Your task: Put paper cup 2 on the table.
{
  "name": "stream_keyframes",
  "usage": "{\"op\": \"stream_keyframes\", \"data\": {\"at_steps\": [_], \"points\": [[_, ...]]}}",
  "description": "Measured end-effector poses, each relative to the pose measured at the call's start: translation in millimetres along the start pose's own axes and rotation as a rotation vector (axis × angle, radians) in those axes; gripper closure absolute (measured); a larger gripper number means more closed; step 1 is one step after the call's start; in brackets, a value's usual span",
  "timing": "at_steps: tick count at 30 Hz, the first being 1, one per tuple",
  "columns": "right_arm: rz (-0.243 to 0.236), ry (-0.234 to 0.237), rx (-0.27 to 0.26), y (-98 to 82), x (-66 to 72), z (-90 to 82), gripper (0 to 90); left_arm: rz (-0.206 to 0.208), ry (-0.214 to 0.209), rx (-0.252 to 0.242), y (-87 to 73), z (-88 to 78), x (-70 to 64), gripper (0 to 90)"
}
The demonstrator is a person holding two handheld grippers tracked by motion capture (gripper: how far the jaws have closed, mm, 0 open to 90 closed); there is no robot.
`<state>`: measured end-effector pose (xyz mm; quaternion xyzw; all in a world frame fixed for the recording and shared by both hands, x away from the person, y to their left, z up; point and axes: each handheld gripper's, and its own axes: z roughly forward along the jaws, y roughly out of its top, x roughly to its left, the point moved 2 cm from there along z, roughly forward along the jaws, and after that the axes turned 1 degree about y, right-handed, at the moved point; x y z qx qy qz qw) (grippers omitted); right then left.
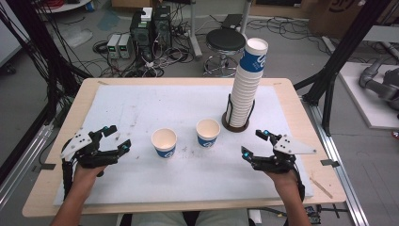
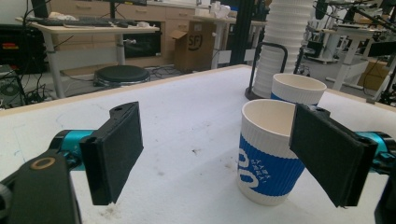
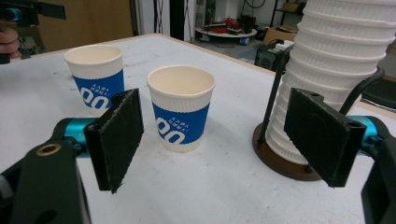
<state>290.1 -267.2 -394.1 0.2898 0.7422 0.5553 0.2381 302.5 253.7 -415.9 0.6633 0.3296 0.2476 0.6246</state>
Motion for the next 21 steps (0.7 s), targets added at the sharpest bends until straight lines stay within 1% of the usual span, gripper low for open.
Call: {"op": "stream_keyframes", "data": {"at_steps": [2, 4, 8, 21], "points": [[-0.006, -0.004, 0.0, -0.7, -0.9, -0.9, 20.2, 0.001, -0.002, 0.0, 0.3, 0.6, -0.4, 17.3], [0.003, -0.004, 0.003, -1.4, -1.0, -1.9, 20.2, 0.003, -0.003, 0.004, 0.2, 1.0, -0.8, 17.3], [-0.001, -0.015, 0.0, -2.2, -3.0, -2.0, 20.2, 0.004, -0.005, 0.004, 0.0, 0.5, -1.5, 17.3], [-0.009, -0.008, -0.004, -1.9, -3.9, 2.4, 20.2, 0.005, 0.004, 0.011, -1.8, -1.0, 0.0, 17.3]]}}
